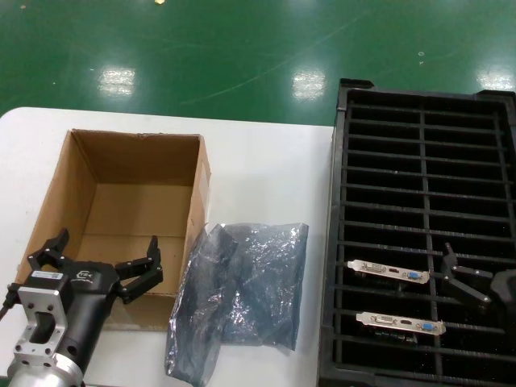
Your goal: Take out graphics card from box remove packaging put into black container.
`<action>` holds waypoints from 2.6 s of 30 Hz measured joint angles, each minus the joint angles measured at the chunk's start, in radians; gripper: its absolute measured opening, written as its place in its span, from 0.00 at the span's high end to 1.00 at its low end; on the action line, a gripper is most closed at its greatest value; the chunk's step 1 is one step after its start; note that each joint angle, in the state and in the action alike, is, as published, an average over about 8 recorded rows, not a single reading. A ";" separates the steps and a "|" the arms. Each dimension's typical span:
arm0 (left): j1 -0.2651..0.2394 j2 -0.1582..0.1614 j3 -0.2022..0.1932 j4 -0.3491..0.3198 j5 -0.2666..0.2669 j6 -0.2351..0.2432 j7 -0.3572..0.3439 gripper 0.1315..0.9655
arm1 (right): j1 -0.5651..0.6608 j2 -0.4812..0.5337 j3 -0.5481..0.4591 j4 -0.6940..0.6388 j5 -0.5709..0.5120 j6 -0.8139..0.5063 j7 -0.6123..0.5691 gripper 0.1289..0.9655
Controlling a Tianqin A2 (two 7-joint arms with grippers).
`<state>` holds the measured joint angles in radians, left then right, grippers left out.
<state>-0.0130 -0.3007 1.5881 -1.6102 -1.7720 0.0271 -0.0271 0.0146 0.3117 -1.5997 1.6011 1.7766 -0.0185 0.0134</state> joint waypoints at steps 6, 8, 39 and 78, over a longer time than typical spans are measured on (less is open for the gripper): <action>0.000 0.000 0.000 0.000 0.000 0.000 0.000 0.00 | 0.000 0.000 0.000 0.000 0.000 0.000 0.000 0.00; 0.000 0.000 0.000 0.000 0.000 0.000 0.000 0.00 | 0.000 0.000 0.000 0.000 0.000 0.000 0.000 0.00; 0.000 0.000 0.000 0.000 0.000 0.000 0.000 0.00 | 0.000 0.000 0.000 0.000 0.000 0.000 0.000 0.00; 0.000 0.000 0.000 0.000 0.000 0.000 0.000 0.00 | 0.000 0.000 0.000 0.000 0.000 0.000 0.000 0.00</action>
<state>-0.0130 -0.3007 1.5881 -1.6102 -1.7720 0.0271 -0.0271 0.0146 0.3117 -1.5997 1.6011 1.7766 -0.0185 0.0134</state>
